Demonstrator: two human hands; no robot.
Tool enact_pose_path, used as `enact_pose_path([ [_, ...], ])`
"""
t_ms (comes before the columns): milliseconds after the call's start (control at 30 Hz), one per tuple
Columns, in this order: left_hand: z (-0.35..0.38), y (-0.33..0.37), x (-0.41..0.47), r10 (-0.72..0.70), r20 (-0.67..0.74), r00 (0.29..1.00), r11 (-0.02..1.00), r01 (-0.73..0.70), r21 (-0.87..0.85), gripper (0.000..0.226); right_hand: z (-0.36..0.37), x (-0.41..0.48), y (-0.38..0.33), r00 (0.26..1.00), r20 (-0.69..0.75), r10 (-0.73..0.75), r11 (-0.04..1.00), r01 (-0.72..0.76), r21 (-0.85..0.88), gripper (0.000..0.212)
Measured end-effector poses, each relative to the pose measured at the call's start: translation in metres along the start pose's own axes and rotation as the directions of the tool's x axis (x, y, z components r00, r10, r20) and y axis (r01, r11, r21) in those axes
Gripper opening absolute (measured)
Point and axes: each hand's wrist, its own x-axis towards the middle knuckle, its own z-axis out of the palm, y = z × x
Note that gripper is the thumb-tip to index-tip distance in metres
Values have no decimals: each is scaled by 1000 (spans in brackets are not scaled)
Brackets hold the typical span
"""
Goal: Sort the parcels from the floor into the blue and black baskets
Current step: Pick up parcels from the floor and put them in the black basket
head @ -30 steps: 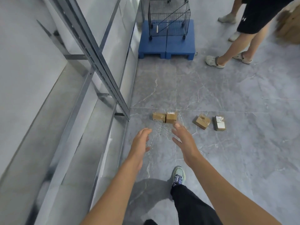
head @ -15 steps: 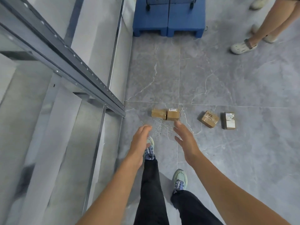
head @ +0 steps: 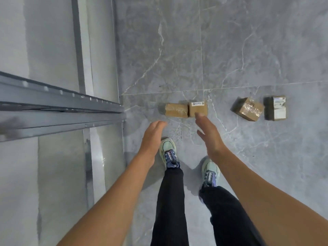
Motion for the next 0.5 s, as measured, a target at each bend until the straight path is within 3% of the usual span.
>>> enact_pose_path([
  [67, 1, -8, 42, -23, 15, 1000, 999, 22, 30, 31, 4, 39, 13, 999, -32, 17, 1000, -17, 11, 76],
  [133, 5, -15, 82, -35, 25, 999, 997, 33, 63, 24, 6, 77, 30, 997, -62, 48, 999, -46, 25, 69],
  [300, 21, -40, 176, -46, 28, 999, 990, 42, 138, 21, 9, 156, 82, 992, -78, 95, 995, -94, 22, 74],
  [433, 34, -64, 239, -79, 33, 996, 985, 73, 156, 27, 12, 207, 117, 987, -66, 148, 989, -148, 0, 91],
  [500, 41, -74, 264, -99, 32, 995, 985, 93, 147, 31, 12, 227, 133, 985, -74, 155, 988, -155, 14, 87],
])
